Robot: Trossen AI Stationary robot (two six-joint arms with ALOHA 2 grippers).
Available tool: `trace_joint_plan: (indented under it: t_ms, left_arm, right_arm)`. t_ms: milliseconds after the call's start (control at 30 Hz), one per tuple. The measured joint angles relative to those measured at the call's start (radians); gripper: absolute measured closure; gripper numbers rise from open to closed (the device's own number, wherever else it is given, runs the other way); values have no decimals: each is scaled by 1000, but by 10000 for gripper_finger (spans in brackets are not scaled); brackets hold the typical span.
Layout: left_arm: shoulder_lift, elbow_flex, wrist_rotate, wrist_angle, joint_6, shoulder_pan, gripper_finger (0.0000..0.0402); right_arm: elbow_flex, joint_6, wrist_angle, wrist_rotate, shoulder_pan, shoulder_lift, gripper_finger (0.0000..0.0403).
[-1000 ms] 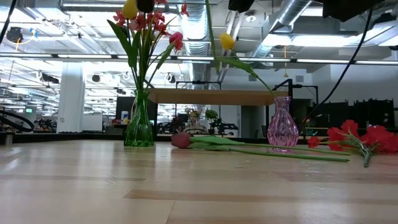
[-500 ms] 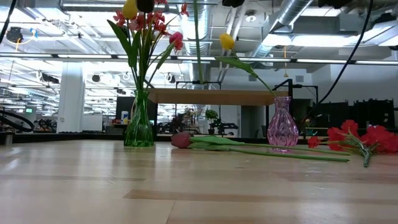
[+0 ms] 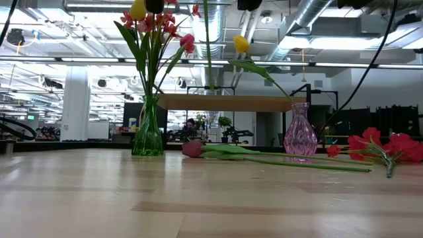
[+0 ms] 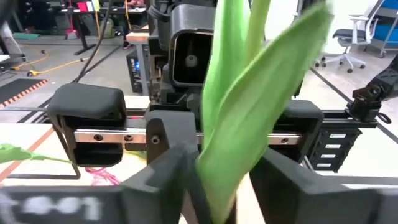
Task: Pick and place flowers into a vace then onto a shelf
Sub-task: Put the light orange tulip into the purple vase
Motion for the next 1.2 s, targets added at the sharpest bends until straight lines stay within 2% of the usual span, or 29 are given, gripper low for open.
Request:
trace_joint_plan:
  t_ms: [200, 267, 367, 467, 600, 733, 967, 1200]
  left_arm:
    - [-11, -1, -5, -8, 8, -9, 181]
    - [-20, -1, -7, -16, 12, -14, 167]
    - [-26, -1, -19, -26, 21, -19, 154]
    - [-34, -2, -22, -23, 29, -22, 148]
    - [-41, -2, -23, -26, 31, -24, 147]
    - [-43, -2, -43, -27, 50, -23, 147]
    - [-56, -2, -52, -27, 60, -24, 147]
    - [-87, -1, -53, -29, 66, -24, 147]
  right_arm:
    - [0, 43, -162, 29, -4, -91, 401]
    - [-4, 44, -227, 30, -4, -139, 401]
    - [-68, 45, -235, 63, -2, -230, 402]
    - [-195, 53, -152, 109, -3, -335, 402]
    - [-388, 50, 74, 154, -2, -478, 402]
    - [-503, 12, 130, 264, -5, -592, 402]
    - [-528, -35, -5, 391, -39, -732, 403]
    - [-528, -35, -74, 415, -88, -778, 403]
